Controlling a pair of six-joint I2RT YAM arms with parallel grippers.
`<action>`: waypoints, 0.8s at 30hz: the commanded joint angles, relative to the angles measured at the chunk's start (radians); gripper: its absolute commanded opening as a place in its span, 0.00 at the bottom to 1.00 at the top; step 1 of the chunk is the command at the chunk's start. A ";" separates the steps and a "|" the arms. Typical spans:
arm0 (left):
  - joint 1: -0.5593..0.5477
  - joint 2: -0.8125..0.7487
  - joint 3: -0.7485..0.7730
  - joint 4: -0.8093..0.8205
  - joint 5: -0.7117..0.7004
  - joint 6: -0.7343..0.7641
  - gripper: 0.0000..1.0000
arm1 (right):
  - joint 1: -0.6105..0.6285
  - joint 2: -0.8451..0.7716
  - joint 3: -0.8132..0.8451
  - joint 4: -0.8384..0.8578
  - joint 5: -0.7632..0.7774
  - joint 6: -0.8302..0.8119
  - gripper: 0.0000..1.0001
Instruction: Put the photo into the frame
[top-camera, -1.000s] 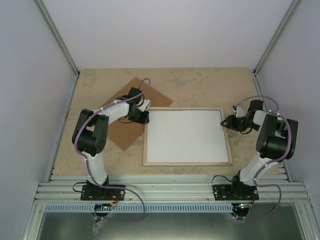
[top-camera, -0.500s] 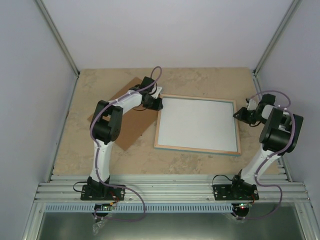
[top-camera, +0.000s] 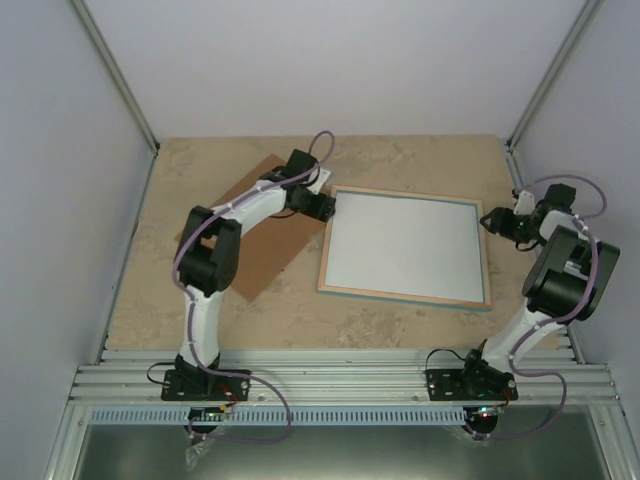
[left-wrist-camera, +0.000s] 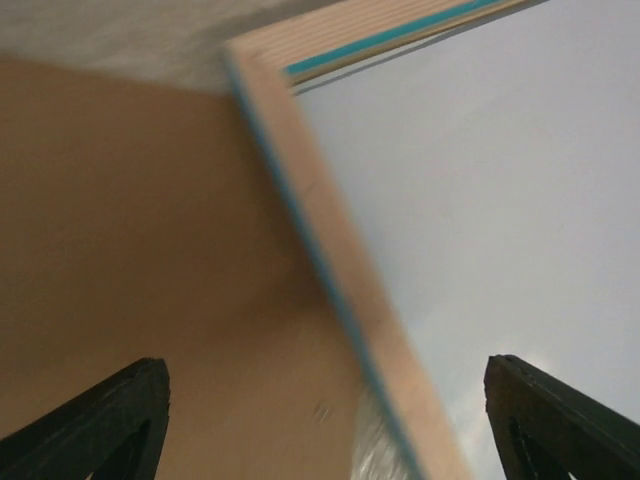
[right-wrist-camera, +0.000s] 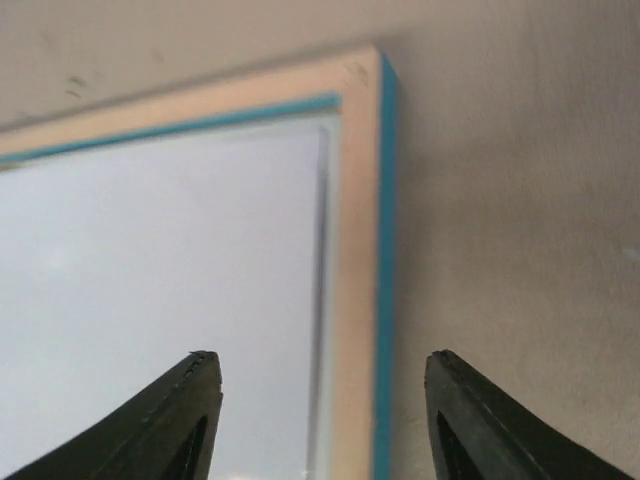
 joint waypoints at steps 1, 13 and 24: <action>0.032 -0.208 -0.142 0.027 -0.195 0.151 0.92 | 0.003 -0.139 0.017 0.009 -0.109 -0.055 0.63; 0.106 -0.342 -0.459 0.001 -0.185 0.465 0.99 | 0.128 -0.352 0.115 0.010 -0.031 -0.210 0.98; 0.143 -0.170 -0.343 -0.001 -0.212 0.307 0.97 | 0.167 -0.422 0.133 -0.017 -0.308 -0.002 0.98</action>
